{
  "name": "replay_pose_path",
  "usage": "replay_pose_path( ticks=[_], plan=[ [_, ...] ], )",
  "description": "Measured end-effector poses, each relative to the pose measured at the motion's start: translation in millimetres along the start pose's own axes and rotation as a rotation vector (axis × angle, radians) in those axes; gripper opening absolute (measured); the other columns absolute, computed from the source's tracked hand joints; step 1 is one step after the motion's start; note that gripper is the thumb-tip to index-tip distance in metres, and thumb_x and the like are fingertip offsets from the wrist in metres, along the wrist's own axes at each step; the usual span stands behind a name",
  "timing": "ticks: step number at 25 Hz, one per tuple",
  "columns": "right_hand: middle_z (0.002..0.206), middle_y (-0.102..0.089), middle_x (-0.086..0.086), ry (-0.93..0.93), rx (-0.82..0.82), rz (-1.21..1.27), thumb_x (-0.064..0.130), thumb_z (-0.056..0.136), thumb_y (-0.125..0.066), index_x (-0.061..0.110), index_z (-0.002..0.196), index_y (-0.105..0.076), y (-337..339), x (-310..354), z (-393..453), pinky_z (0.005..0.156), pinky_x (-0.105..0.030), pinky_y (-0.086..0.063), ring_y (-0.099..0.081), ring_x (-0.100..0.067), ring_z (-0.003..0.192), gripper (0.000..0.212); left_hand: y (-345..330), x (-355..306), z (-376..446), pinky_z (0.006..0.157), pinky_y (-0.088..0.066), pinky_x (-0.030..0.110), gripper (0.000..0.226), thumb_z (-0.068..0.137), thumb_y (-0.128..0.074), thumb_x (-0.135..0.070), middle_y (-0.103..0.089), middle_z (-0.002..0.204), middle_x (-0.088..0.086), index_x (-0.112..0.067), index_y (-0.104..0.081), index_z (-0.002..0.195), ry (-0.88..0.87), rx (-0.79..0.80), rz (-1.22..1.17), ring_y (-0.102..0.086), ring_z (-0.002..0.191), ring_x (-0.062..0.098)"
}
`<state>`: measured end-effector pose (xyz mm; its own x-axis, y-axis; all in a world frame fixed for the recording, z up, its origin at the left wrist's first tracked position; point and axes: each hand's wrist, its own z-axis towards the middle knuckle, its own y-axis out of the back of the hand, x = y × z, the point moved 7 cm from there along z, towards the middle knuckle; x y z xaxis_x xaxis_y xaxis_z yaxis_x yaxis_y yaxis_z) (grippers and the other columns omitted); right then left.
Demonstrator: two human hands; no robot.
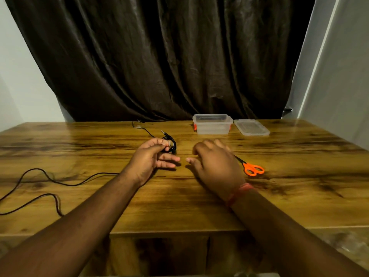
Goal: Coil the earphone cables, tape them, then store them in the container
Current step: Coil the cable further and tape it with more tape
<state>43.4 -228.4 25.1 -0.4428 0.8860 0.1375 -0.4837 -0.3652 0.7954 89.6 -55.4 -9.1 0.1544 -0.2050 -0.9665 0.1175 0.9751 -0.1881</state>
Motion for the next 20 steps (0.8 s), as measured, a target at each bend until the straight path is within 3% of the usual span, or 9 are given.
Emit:
replay_pose_path(
  ticks=[4, 9, 12, 17, 20],
  plan=[
    [0.103, -0.060, 0.001, 0.174, -0.080, 0.123, 0.032, 0.097, -0.049, 0.021, 0.106, -0.059, -11.4, 40.0, 42.0, 0.088, -0.040, -0.044, -0.051, -0.019, 0.099, 0.017, 0.8, -1.1, 1.8, 0.038, -0.047, 0.024, 0.018, 0.101, -0.040, -0.005, -0.058, 0.062, 0.007, -0.007, -0.056, 0.091, -0.017, -0.002, 0.047, -0.058, 0.042, 0.018],
    [0.101, -0.057, 0.006, 0.037, -0.210, 0.548, 0.026, 0.100, -0.050, 0.019, 0.104, -0.061, -25.7, -7.0, 70.7, 0.084, -0.033, -0.048, -0.052, -0.010, 0.095, 0.013, 3.2, 2.9, 3.8, 0.033, -0.036, 0.019, 0.018, 0.100, -0.042, -0.006, -0.048, 0.055, 0.008, -0.011, -0.053, 0.086, 0.004, 0.018, 0.056, -0.047, 0.035, 0.014],
    [0.101, -0.059, 0.006, 0.082, -0.131, 0.763, 0.025, 0.098, -0.055, 0.018, 0.104, -0.064, -28.1, -9.6, 70.5, 0.082, -0.021, -0.046, -0.056, -0.006, 0.095, 0.013, -2.7, 5.5, 3.9, 0.035, -0.033, 0.019, 0.017, 0.102, -0.042, -0.010, -0.048, 0.050, 0.008, -0.012, -0.052, 0.087, 0.010, 0.060, 0.166, -0.046, 0.035, 0.013],
    [0.091, -0.064, 0.007, 0.103, 0.127, 0.825, 0.032, 0.090, -0.068, 0.022, 0.098, -0.066, -43.5, 4.3, 71.5, 0.072, -0.024, -0.051, -0.060, -0.007, 0.082, 0.013, -7.9, 7.7, 5.6, 0.044, -0.030, 0.026, 0.019, 0.103, -0.045, -0.020, -0.049, 0.051, 0.008, -0.004, -0.054, 0.106, -0.041, 0.064, 0.302, -0.047, 0.040, 0.015],
    [0.082, -0.060, -0.001, 0.031, 0.264, 1.003, 0.015, 0.088, -0.072, 0.013, 0.101, -0.065, -50.9, 7.2, 68.5, 0.065, -0.020, -0.048, -0.054, -0.009, 0.072, 0.015, -3.3, 6.5, 6.7, 0.048, -0.028, 0.030, 0.015, 0.102, -0.048, -0.021, -0.048, 0.048, 0.007, -0.018, -0.060, 0.094, -0.069, 0.044, 0.296, -0.042, 0.039, 0.016]
  ],
)
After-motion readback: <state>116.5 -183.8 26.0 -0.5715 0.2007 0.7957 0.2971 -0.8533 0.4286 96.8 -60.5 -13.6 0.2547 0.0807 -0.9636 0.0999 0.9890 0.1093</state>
